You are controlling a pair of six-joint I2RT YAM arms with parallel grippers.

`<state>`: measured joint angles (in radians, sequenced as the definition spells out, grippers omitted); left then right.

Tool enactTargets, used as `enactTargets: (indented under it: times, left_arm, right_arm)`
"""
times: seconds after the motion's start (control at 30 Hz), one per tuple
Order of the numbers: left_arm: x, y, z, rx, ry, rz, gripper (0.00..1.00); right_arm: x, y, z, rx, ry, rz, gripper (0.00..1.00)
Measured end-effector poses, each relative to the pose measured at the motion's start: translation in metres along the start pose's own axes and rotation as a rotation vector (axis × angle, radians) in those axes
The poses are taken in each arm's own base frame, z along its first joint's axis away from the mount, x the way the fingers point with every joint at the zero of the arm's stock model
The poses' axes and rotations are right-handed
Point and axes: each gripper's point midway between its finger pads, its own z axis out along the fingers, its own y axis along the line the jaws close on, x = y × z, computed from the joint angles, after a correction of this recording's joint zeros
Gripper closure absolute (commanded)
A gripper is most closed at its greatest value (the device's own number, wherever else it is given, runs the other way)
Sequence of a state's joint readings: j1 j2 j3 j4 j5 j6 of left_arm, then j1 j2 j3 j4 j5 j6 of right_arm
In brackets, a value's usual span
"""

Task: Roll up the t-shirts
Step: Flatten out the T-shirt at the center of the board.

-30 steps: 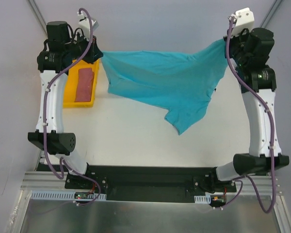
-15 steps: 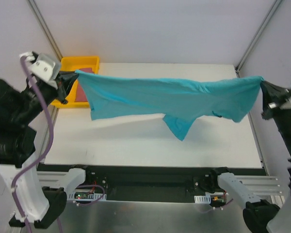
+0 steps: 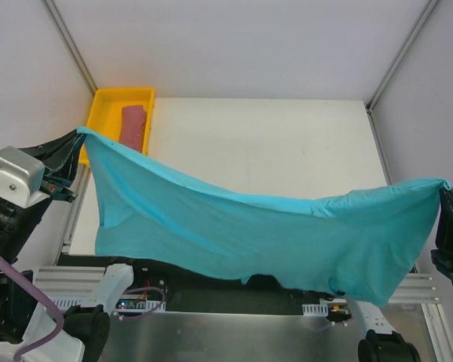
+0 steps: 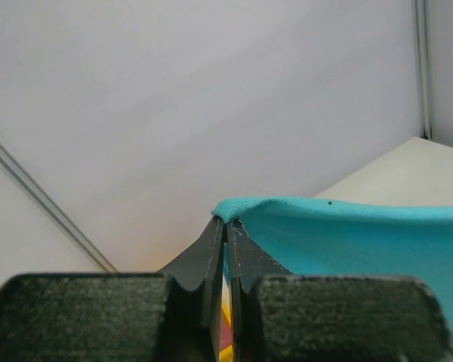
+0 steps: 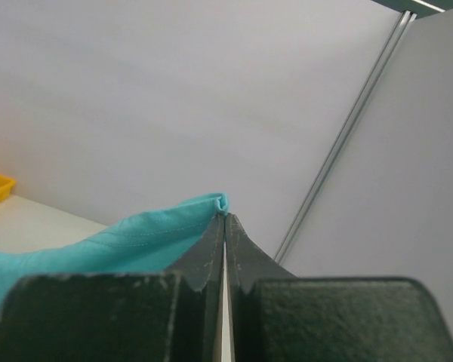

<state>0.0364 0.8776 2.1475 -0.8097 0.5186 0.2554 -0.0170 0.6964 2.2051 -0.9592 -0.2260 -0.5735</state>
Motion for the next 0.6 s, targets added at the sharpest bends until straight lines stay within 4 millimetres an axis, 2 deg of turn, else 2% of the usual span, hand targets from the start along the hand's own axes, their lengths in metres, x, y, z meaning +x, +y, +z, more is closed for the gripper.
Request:
enactTargets:
  times: [0.13,0.2,0.27,0.33,0.37,0.4,0.5,0.6]
  left_arm:
    - [-0.001,0.005,0.009,-0.003,-0.002,0.002,1.0]
    - [0.014,0.007,0.022,0.02,0.032,-0.02,1.0]
    - [0.043,0.007,0.04,0.055,0.094,-0.062,1.0]
    - [0.084,0.006,0.062,0.104,0.184,-0.127,1.0]
    - [0.108,0.005,0.073,0.133,0.233,-0.164,1.0]
    - [0.133,0.002,0.083,0.163,0.286,-0.207,1.0]
    - [0.206,-0.007,0.109,0.242,0.432,-0.329,1.0]
    - [0.293,-0.019,0.132,0.314,0.604,-0.455,1.0]
  right_arm:
    - [0.021,0.002,0.022,-0.016,0.045,0.022,0.99]
    - [0.044,0.007,0.04,-0.041,0.098,0.038,0.99]
    - [0.076,0.014,0.059,-0.071,0.162,0.058,0.99]
    - [0.114,0.023,0.074,-0.101,0.248,0.085,0.99]
    - [0.129,0.027,0.08,-0.111,0.271,0.095,0.99]
    - [0.152,0.034,0.085,-0.129,0.309,0.114,0.99]
    - [0.215,0.054,0.089,-0.164,0.428,0.166,0.99]
    - [0.285,0.076,0.09,-0.195,0.561,0.22,0.99]
